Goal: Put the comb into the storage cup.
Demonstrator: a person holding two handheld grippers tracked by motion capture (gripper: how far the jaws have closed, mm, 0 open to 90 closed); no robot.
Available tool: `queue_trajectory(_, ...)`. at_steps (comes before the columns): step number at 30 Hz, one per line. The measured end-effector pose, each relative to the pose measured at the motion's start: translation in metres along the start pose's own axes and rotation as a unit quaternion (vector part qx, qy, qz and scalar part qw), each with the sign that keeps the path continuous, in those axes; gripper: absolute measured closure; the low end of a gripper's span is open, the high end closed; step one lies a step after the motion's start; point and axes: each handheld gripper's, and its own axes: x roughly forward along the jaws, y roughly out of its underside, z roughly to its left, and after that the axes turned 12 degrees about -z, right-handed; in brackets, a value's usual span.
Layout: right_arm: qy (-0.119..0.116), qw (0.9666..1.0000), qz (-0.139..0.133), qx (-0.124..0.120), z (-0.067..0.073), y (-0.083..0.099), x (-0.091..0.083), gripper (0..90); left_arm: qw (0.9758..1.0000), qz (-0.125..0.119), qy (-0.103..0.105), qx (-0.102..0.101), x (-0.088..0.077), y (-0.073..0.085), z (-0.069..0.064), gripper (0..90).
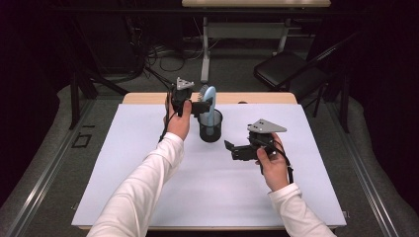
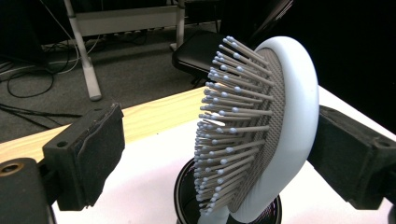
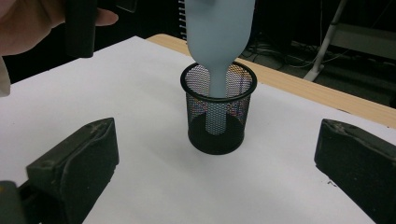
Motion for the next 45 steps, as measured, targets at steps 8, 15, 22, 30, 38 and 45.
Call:
queue_trajectory(8, -0.001, 1.0, 0.003, 0.004, 0.0, 0.001, 0.0, 0.0, 0.9999, 0.01, 0.004, 0.008, -0.004, -0.004, 0.002, 8.4)
queue_trajectory(15, -0.001, 1.0, 0.004, 0.005, 0.0, 0.001, 0.0, 0.0, 0.9997, 0.017, 0.007, 0.014, -0.007, -0.007, 0.002, 8.3)
queue_trajectory(22, -0.002, 1.0, 0.004, 0.005, 0.0, 0.001, 0.0, 0.0, 0.9997, 0.014, 0.014, 0.017, -0.011, -0.013, 0.001, 8.4)
queue_trajectory(30, -0.001, 1.0, 0.004, 0.003, 0.0, 0.002, 0.001, 0.0, 0.9995, 0.018, 0.018, 0.018, -0.015, -0.018, 0.001, 8.3)
queue_trajectory(38, -0.002, 1.0, 0.003, 0.006, -0.001, 0.001, 0.0, 0.0, 0.9991, 0.019, 0.03, 0.022, -0.023, -0.03, 0.001, 8.3)
queue_trajectory(45, -0.007, 0.9999, 0.006, 0.008, -0.002, 0.001, -0.001, 0.0, 0.998, 0.032, 0.049, 0.024, -0.03, -0.036, 0.002, 8.3)
